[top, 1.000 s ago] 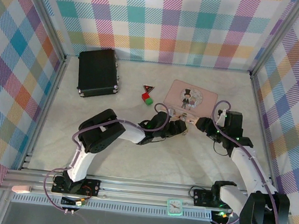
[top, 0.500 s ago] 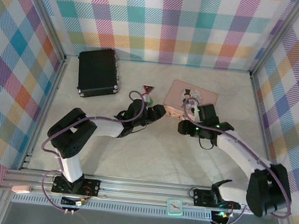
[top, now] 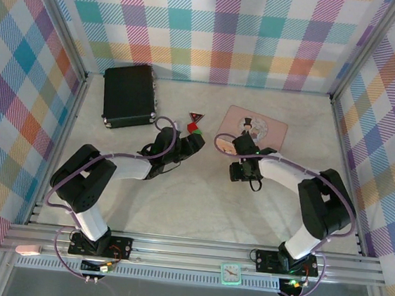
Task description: Unlock a padlock with a key
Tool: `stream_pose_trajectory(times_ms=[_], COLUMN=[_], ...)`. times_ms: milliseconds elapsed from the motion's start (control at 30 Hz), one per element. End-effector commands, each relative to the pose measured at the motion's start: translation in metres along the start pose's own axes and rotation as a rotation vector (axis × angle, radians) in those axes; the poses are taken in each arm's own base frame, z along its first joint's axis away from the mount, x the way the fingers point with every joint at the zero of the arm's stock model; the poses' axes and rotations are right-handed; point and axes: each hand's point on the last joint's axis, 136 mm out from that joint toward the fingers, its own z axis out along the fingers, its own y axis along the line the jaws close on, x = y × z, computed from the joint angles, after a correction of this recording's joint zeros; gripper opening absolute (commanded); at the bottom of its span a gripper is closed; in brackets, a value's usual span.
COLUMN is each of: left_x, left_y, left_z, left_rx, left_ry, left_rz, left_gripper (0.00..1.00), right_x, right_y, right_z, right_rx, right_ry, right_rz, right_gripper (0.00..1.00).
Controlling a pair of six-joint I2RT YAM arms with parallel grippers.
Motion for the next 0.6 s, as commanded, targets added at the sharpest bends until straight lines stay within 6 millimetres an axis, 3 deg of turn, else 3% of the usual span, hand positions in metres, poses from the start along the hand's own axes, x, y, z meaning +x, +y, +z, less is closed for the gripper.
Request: stream_pose_trajectory(times_ms=[0,367,567], left_x=[0.001,0.003,0.006], left_y=[0.002,0.000,-0.001], left_z=[0.000,0.012,0.013], left_rx=[0.012,0.042,0.073], left_ry=[0.007,0.020,0.028], left_rz=[-0.001,-0.032,-0.057], left_gripper=[0.60,0.59,0.59], right_x=[-0.005,-0.012,-0.011], right_y=[-0.001,0.000,-0.002], right_z=[0.003,0.018,0.023], right_rx=[0.041,0.070,0.087], right_ry=[-0.004,-0.035,-0.029], right_rz=[-0.033,-0.008,-0.016], right_gripper=[0.57,0.51,0.32])
